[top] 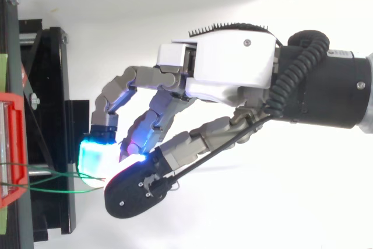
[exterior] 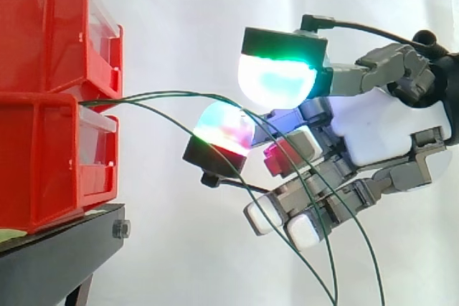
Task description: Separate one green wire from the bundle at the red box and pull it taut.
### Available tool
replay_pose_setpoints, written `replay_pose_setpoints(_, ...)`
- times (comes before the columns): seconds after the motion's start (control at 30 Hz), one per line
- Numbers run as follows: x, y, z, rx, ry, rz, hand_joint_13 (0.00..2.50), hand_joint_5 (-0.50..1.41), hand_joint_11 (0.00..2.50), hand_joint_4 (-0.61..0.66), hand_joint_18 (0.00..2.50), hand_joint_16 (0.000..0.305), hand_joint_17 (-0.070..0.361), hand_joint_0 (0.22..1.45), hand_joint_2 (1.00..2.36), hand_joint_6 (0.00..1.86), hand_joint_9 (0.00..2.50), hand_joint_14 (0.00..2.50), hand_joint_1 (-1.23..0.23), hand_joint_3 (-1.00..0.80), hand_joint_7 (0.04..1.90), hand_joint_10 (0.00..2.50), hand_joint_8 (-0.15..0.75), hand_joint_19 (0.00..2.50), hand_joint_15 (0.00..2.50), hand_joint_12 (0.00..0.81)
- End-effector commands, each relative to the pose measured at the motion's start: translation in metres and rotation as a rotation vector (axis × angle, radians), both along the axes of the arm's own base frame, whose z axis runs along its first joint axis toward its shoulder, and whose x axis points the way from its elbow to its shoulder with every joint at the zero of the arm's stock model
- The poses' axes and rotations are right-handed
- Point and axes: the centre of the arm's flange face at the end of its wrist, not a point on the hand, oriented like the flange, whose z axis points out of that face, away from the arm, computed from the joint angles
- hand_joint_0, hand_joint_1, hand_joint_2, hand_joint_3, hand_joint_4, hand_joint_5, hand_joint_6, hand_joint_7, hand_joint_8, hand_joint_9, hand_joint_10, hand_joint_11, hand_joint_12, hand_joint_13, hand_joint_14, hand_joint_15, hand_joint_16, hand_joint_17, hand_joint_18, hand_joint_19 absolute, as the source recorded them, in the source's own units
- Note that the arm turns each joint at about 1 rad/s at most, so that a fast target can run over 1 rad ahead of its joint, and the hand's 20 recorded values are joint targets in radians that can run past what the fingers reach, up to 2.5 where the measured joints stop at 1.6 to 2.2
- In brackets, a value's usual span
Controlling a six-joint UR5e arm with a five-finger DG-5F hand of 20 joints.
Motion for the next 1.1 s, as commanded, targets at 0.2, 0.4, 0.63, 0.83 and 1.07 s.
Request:
replay_pose_setpoints(0.2, -0.0002, -0.0009, -0.0006, -0.005, 0.002, 0.000, 0.90, -0.19, 1.29, 0.09, 0.77, 0.046, 0.103, 0.58, 1.00, 0.92, 1.15, 0.02, -0.84, -0.50, 0.72, 0.69, 0.241, 0.57, 0.72, 0.332)
replay_pose_setpoints(0.4, -0.0002, -0.0009, -0.0006, -0.008, 0.002, 0.001, 0.88, -0.20, 1.17, 0.10, 0.75, 0.046, 0.103, 0.56, 1.00, 0.91, 1.06, 0.02, -0.85, -0.50, 0.70, 0.93, 0.241, 0.56, 0.72, 0.336)
replay_pose_setpoints(0.63, -0.0002, -0.0009, -0.0006, -0.008, 0.002, 0.001, 0.77, -0.20, 0.89, 0.10, 0.70, 0.045, 0.101, 0.59, 1.00, 0.89, 1.02, 0.02, -0.66, -0.50, 0.70, 0.02, 0.260, 0.51, 0.47, 0.317)
replay_pose_setpoints(0.83, -0.0007, -0.0010, -0.0020, -0.009, 0.005, 0.001, 0.76, -0.21, 0.64, 0.10, 0.69, 0.045, 0.102, 0.59, 1.00, 0.87, 0.97, 0.02, -0.58, -0.50, 0.69, 0.02, 0.286, 0.50, 0.41, 0.311)
replay_pose_setpoints(1.07, -0.0006, -0.0021, -0.0019, -0.008, 0.003, -0.001, 0.77, -0.21, 0.43, 0.10, 0.68, 0.046, 0.103, 0.58, 1.00, 0.86, 0.95, 0.02, -0.54, -0.50, 0.68, 0.01, 0.327, 0.48, 0.39, 0.309)
